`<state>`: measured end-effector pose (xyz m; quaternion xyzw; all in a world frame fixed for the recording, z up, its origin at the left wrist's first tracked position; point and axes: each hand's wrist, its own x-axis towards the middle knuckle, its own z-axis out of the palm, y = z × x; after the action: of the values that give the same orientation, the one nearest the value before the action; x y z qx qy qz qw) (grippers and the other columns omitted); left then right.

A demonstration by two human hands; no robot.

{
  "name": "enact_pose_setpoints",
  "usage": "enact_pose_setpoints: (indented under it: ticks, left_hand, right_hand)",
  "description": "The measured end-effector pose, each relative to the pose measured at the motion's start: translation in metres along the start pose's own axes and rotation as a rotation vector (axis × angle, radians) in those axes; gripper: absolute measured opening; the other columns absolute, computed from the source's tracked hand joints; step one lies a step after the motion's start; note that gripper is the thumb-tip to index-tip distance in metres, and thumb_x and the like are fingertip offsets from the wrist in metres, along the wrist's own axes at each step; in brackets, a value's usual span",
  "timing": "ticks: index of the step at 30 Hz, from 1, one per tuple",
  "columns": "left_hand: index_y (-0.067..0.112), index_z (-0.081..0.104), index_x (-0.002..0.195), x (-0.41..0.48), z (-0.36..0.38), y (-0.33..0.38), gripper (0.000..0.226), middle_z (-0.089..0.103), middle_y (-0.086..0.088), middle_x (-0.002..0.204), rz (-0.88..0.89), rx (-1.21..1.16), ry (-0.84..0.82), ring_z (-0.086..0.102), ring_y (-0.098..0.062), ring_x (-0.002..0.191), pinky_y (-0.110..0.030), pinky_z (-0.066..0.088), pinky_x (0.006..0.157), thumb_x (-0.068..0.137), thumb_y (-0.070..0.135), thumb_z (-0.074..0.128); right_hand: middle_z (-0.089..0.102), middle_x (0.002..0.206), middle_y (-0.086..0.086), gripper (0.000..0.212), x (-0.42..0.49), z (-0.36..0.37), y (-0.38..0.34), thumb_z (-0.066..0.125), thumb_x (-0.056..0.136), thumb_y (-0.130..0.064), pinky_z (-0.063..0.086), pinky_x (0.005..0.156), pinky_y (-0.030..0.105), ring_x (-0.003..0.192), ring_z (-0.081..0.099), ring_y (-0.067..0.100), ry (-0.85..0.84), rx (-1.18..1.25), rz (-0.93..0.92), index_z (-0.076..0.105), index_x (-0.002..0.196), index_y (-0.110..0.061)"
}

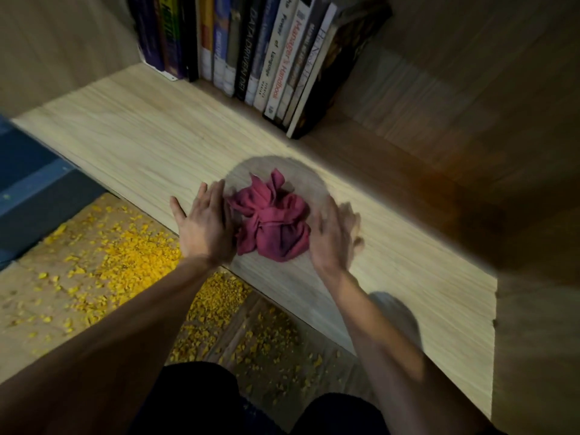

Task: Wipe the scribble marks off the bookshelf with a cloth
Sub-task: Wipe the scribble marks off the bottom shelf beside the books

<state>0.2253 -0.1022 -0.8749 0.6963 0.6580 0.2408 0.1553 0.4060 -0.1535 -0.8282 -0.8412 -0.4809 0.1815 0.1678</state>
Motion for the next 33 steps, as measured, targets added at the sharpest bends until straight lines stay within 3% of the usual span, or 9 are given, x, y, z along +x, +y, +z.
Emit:
enact_pose_setpoints:
  ticks: [4,8,14,18,20,22,28,31,33]
  left_hand:
    - [0.011,0.034,0.147,0.006,-0.014,0.02,0.045,0.032,-0.01,0.154,-0.166,-0.243,0.126,0.025,-0.02,0.144,-0.049,0.002,0.117,0.104,0.025,0.033]
    - [0.021,0.006,0.154,-0.005,0.006,0.077,0.062,-0.002,-0.006,0.161,0.109,0.098,-0.322,-0.004,-0.026,0.148,-0.058,0.0,0.114,0.101,0.046,0.026]
    - [0.029,0.013,0.152,0.057,0.041,0.096,0.061,-0.002,-0.003,0.161,0.286,0.15,-0.395,-0.005,-0.026,0.148,-0.064,-0.004,0.11,0.098,0.051,0.029]
    - [0.029,0.018,0.152,0.108,0.05,0.095,0.066,-0.002,-0.001,0.162,0.316,0.15,-0.4,-0.004,-0.02,0.148,-0.06,-0.001,0.112,0.095,0.059,0.031]
    - [0.031,0.011,0.153,0.123,0.044,0.084,0.072,-0.003,0.001,0.162,0.322,0.158,-0.411,-0.003,-0.017,0.148,-0.057,0.001,0.113,0.093,0.064,0.031]
    - [0.033,0.004,0.153,0.132,0.036,0.067,0.076,-0.001,0.0,0.162,0.283,0.163,-0.388,0.001,-0.017,0.148,-0.056,0.003,0.114,0.091,0.067,0.032]
    - [0.024,0.007,0.154,0.149,-0.004,-0.002,0.077,0.0,-0.008,0.161,-0.016,0.208,-0.23,0.003,-0.024,0.148,-0.06,-0.008,0.112,0.093,0.064,0.033]
    - [0.011,-0.001,0.154,0.146,-0.007,0.014,0.076,-0.005,-0.02,0.159,-0.164,0.372,-0.276,-0.005,-0.035,0.147,-0.059,-0.01,0.112,0.098,0.056,0.024]
    - [0.002,0.0,0.152,0.124,0.005,0.049,0.071,-0.006,-0.029,0.156,-0.122,0.383,-0.349,-0.005,-0.043,0.144,-0.058,-0.009,0.114,0.101,0.047,0.022]
  right_hand:
    - [-0.013,0.16,0.003,0.05,-0.001,0.019,0.02,0.013,0.103,-0.041,-0.008,0.116,0.052,0.146,-0.016,0.026,-0.07,-0.226,0.068,0.003,0.152,-0.036]
    - [-0.018,0.159,0.003,0.05,0.001,0.02,0.019,0.011,0.103,-0.039,-0.009,0.115,0.051,0.145,-0.019,0.026,-0.057,-0.281,0.084,-0.003,0.151,-0.037]
    - [-0.018,0.159,0.001,0.05,0.005,0.025,0.025,0.007,0.101,-0.044,-0.005,0.116,0.049,0.146,-0.017,0.024,-0.043,-0.366,0.113,-0.006,0.15,-0.04]
    - [0.012,0.16,0.005,0.076,0.011,0.039,0.027,-0.005,0.079,-0.058,0.002,0.109,0.042,0.147,0.008,0.028,0.135,-0.256,0.103,0.025,0.147,-0.04]
    - [0.038,0.149,0.016,0.071,0.014,0.044,0.022,0.01,0.083,-0.051,0.011,0.101,0.042,0.137,0.033,0.039,0.226,-0.213,0.052,0.05,0.137,-0.03]
    - [0.045,0.143,0.02,0.065,0.015,0.042,0.02,0.017,0.086,-0.048,0.014,0.099,0.043,0.132,0.04,0.042,0.254,-0.216,0.034,0.057,0.132,-0.024]
    - [0.008,0.161,0.006,0.085,0.009,0.034,0.02,-0.013,0.073,-0.056,0.002,0.11,0.043,0.147,0.003,0.027,0.128,-0.281,0.077,0.019,0.149,-0.038]
    - [0.0,0.161,0.003,0.077,0.009,0.035,0.018,-0.01,0.077,-0.055,-0.002,0.112,0.043,0.147,-0.004,0.025,0.087,-0.293,0.096,0.011,0.15,-0.039]
    - [0.002,0.161,0.004,0.083,0.008,0.036,0.019,-0.013,0.073,-0.056,-0.004,0.111,0.043,0.147,-0.003,0.026,0.105,-0.291,0.102,0.013,0.15,-0.039]
